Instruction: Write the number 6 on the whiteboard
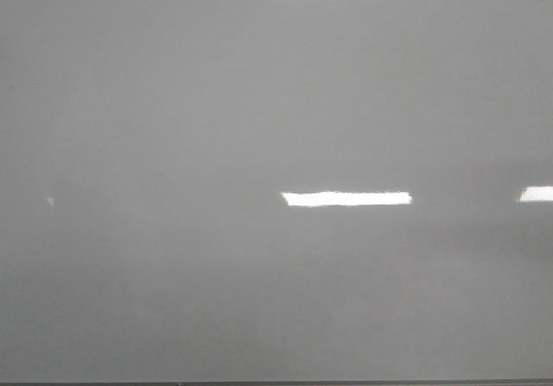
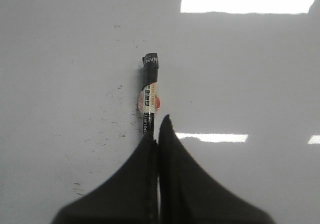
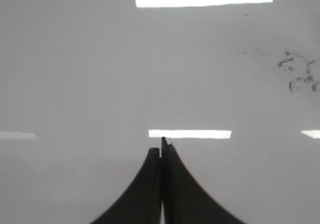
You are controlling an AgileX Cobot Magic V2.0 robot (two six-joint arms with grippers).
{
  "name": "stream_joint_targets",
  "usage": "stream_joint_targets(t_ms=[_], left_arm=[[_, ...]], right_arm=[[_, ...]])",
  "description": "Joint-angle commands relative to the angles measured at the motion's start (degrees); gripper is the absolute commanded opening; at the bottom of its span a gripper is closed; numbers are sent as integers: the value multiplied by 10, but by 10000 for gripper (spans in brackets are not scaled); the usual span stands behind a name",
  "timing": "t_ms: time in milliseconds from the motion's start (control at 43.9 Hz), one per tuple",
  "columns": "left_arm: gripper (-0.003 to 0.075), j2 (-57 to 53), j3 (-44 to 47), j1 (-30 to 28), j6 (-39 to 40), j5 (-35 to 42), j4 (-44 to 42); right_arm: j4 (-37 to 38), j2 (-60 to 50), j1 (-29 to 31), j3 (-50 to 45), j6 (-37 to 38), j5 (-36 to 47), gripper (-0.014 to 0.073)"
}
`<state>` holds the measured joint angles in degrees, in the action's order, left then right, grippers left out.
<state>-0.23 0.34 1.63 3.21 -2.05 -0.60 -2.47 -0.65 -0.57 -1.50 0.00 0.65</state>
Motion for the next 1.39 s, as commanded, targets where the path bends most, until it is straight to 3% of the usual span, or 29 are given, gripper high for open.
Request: stream_joint_targets(t_ms=[0, 547, 729, 843, 1071, 1367], left_arm=[[-20, -9, 2, 4, 0, 46, 6], [-20, -9, 2, 4, 0, 46, 6], [-20, -9, 1, 4, 0, 113, 6], [-20, -8, -24, 5, 0, 146, 6], [-20, 17, -148, 5, 0, 53, -25], [-20, 115, -308, 5, -1, -114, -66]], right_arm=[[0, -10, 0, 2, -3, 49, -68], [0, -10, 0, 3, -3, 78, -68], [0, -10, 0, 18, 0, 61, -68], [-1, -10, 0, 75, 0, -1, -68], [-1, 32, 0, 228, 0, -145, -68], [-1, 154, 0, 378, 0, -250, -68]])
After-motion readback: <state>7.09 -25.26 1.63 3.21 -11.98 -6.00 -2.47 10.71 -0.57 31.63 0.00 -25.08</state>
